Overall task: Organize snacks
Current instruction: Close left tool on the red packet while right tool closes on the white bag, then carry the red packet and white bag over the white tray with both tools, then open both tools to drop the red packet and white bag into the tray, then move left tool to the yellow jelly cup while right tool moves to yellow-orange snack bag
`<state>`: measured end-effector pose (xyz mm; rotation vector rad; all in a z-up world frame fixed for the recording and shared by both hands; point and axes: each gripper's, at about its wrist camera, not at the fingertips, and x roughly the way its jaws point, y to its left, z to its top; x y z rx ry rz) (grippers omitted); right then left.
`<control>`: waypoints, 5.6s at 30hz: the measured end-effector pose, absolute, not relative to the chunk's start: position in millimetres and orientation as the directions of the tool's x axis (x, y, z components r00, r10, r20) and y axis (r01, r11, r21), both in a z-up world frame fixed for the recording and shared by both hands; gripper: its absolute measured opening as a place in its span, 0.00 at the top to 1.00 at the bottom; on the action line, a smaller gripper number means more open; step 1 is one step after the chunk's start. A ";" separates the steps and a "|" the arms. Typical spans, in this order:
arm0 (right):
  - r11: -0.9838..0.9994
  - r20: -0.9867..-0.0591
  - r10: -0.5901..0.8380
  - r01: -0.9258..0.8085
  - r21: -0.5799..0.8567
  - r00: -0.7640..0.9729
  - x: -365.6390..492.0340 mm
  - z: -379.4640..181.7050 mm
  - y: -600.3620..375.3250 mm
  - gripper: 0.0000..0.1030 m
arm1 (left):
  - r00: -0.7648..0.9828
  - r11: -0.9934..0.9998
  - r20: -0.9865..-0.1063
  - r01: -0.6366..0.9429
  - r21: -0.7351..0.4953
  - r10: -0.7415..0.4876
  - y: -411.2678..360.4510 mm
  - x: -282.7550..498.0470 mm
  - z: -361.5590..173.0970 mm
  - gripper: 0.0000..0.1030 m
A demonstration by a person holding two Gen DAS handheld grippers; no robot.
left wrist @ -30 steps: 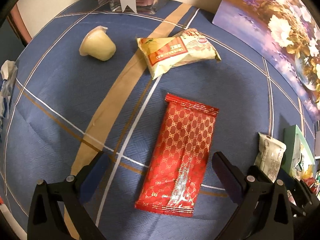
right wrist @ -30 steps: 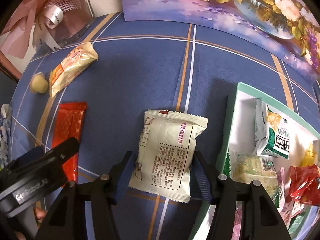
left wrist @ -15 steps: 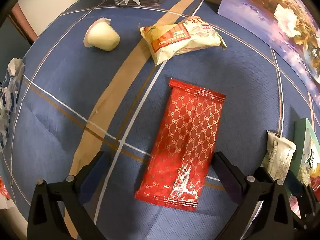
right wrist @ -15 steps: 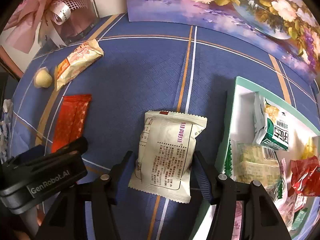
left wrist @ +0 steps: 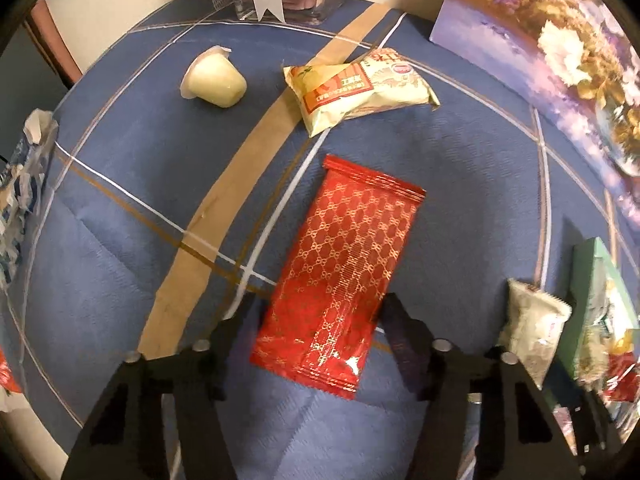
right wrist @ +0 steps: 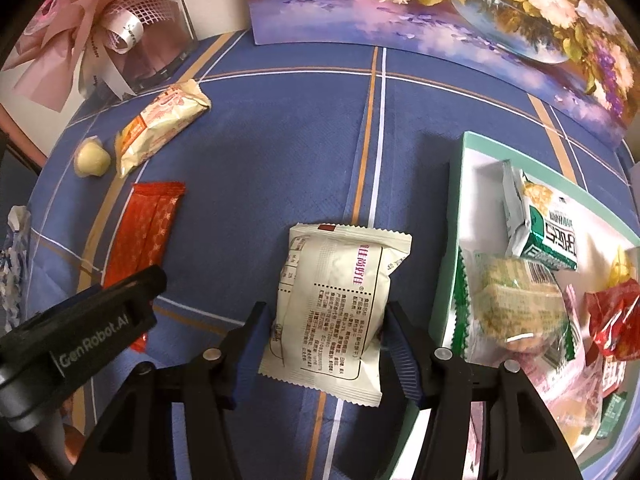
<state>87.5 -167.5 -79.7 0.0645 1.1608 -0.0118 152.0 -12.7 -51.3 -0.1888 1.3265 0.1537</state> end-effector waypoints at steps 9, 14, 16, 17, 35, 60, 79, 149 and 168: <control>0.996 -0.900 0.042 0.057 0.074 0.434 66.2 -56.0 -181.4 0.47 | 0.273 0.956 -0.956 -0.237 -0.170 -0.103 -14.7 134.8 -32.5 0.49; 0.985 -0.877 0.065 0.110 0.132 0.476 50.9 -28.5 -205.8 0.47 | 0.316 0.958 -0.941 -0.211 -0.194 -0.120 -39.3 128.8 -11.1 0.50; 0.981 -0.864 0.055 0.135 0.140 0.500 42.1 -13.7 -218.3 0.47 | 0.333 0.962 -0.934 -0.184 -0.202 -0.132 -50.1 125.5 -0.6 0.51; 0.979 -0.861 0.051 0.145 0.144 0.506 38.9 -8.9 -222.6 0.47 | 0.337 0.963 -0.931 -0.175 -0.206 -0.138 -50.6 126.6 -0.7 0.51; 0.906 -0.850 0.049 0.335 0.259 0.525 13.4 7.9 -307.7 0.47 | 0.325 0.958 -0.920 -0.111 -0.264 -0.216 -58.4 143.6 -15.5 0.83; 0.910 -0.870 0.110 0.303 0.282 0.481 27.7 -15.6 -293.4 0.47 | 0.271 0.999 -0.962 -0.012 -0.031 -0.027 -85.6 151.8 -63.8 0.54; 0.791 -0.859 -0.063 0.550 0.268 0.509 -25.3 20.6 -391.0 0.46 | 0.327 0.923 -0.875 0.265 -0.278 -0.357 -183.8 113.7 22.2 0.54; 0.990 -0.817 0.071 0.059 0.128 0.573 32.2 34.8 -202.9 0.03 | 0.531 0.994 -0.846 -0.105 -0.005 0.052 34.1 133.3 17.9 0.05; 0.898 -0.842 0.349 0.109 0.425 0.411 192.7 -23.8 -119.1 0.03 | 0.414 0.982 -0.908 -0.138 -0.131 -0.063 150.9 232.7 -5.8 0.06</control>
